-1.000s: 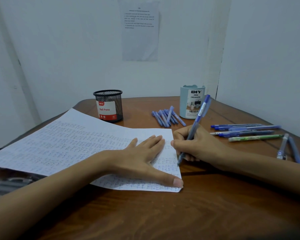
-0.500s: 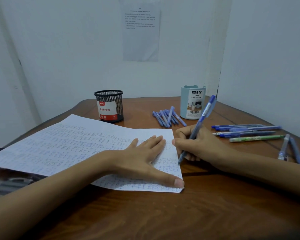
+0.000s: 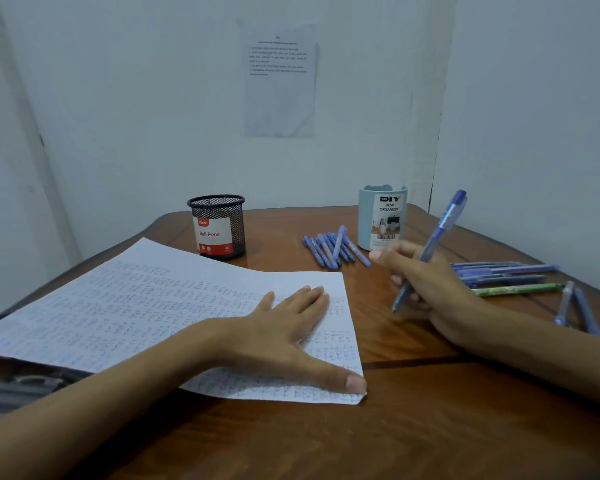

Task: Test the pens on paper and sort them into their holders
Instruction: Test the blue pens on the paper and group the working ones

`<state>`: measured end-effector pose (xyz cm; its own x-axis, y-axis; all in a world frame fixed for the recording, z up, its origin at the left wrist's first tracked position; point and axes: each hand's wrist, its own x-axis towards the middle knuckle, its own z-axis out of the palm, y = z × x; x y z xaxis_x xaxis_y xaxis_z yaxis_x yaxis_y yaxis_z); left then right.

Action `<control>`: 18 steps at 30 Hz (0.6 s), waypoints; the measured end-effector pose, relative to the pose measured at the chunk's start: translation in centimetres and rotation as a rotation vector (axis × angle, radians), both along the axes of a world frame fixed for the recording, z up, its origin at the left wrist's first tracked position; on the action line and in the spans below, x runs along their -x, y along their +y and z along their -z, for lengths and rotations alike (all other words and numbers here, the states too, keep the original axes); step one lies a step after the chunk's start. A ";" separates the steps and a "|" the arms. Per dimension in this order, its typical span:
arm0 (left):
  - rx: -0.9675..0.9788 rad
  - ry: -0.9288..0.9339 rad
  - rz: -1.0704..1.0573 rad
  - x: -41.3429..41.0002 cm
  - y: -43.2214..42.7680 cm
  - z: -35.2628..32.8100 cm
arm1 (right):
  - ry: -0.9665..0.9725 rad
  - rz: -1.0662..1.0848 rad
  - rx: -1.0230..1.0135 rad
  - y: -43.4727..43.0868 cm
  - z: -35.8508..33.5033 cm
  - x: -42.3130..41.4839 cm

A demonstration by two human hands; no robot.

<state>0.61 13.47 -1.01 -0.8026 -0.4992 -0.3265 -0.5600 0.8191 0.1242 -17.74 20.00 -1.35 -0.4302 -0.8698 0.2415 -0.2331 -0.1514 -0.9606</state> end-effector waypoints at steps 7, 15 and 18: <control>-0.036 -0.069 -0.021 -0.5 0.4 -0.8 | -0.015 0.081 -0.035 -0.8 -0.2 1.3; -0.058 -0.076 -0.038 -0.5 1.4 -1.6 | -0.024 0.016 -0.110 -0.5 -0.5 1.0; -0.065 -0.083 -0.042 -0.6 1.6 -2.0 | -0.078 -0.037 -0.133 -0.8 -0.3 1.1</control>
